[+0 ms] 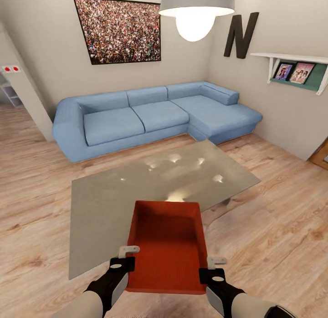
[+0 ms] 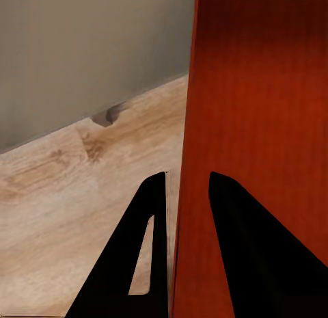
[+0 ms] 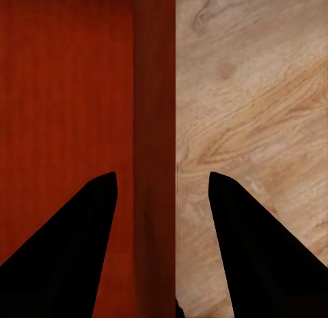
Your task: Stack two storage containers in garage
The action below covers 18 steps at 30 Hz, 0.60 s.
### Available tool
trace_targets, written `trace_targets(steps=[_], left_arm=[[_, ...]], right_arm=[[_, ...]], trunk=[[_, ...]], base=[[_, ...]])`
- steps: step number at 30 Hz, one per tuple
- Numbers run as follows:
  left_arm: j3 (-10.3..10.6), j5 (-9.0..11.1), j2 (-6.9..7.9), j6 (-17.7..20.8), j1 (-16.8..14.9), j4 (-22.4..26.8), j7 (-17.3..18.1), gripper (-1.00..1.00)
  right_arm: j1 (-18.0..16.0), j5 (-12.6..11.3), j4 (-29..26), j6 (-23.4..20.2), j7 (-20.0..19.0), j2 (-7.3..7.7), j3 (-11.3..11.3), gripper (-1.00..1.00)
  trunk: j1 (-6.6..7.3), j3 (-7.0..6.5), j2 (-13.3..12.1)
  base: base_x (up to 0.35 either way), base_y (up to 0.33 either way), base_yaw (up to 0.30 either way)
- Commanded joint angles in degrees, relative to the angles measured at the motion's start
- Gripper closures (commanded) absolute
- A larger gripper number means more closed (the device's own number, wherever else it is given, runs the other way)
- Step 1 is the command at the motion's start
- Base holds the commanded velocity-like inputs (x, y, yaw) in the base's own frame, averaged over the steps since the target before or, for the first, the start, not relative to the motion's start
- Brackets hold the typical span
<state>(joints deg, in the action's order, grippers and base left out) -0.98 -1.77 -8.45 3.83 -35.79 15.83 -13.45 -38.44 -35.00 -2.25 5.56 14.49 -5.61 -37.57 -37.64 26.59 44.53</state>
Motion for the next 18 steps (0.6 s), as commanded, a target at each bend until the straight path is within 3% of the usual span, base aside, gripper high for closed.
trace_targets(steps=[1, 18], left_arm=[[-0.61, -0.25, 0.45, 0.39, 0.01, -0.1, -0.39, 1.0], [-0.58, -0.25, 0.45, 0.39, 0.01, -0.1, -0.39, 1.0]], right_arm=[[-0.05, -0.07, -0.04, 2.77, 3.62, 0.16, 0.66, 1.0], [-0.05, -0.07, -0.04, 2.79, 3.62, 0.16, 0.66, 1.0]], trunk=[[-0.01, 0.06, 0.05], [-0.01, 0.06, 0.05]], base=[[0.0, 0.0, 0.3], [0.0, 0.0, 0.3]])
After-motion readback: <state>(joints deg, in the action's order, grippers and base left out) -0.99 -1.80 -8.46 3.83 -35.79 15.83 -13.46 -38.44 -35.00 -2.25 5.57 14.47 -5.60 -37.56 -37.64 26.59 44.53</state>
